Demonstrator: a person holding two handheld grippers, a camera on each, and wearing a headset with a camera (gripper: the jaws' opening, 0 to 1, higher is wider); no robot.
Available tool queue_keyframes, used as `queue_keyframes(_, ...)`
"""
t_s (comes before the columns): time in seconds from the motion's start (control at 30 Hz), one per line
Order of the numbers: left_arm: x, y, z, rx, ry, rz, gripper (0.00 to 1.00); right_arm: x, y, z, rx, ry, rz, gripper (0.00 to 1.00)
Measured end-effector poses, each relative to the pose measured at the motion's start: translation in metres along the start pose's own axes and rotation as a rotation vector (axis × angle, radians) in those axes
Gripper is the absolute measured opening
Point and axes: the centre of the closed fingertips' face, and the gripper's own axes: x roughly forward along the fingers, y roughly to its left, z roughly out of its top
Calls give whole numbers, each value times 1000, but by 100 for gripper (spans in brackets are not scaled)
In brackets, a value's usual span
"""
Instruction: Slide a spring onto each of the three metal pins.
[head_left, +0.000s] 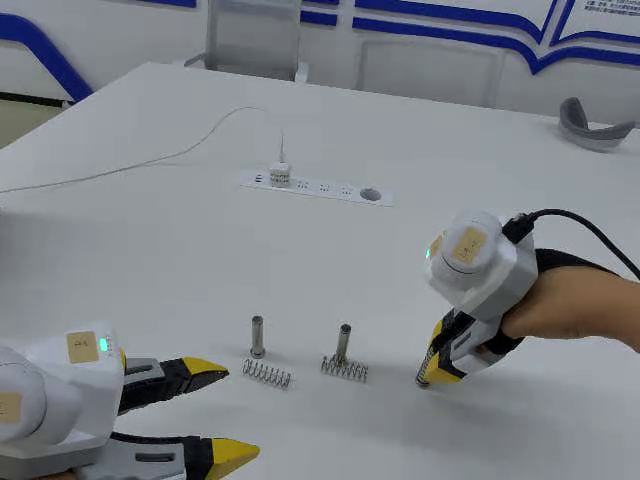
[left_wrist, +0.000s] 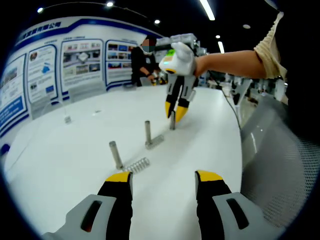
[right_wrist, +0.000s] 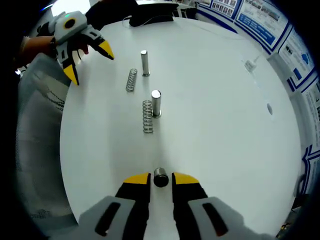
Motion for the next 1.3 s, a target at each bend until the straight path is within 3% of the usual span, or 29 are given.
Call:
queue_keyframes(0.23,1,-1,2,4,0,-3,51,-4,5,20,-46,-30,-10,19)
queue_keyframes(0.6,-2,0,2,3,-2,3,50,8,12,42,-57,-65,12,19)
queue_keyframes(1.3,-1,-1,1,4,5,-3,49,42,19,58,-43,-88,40,16)
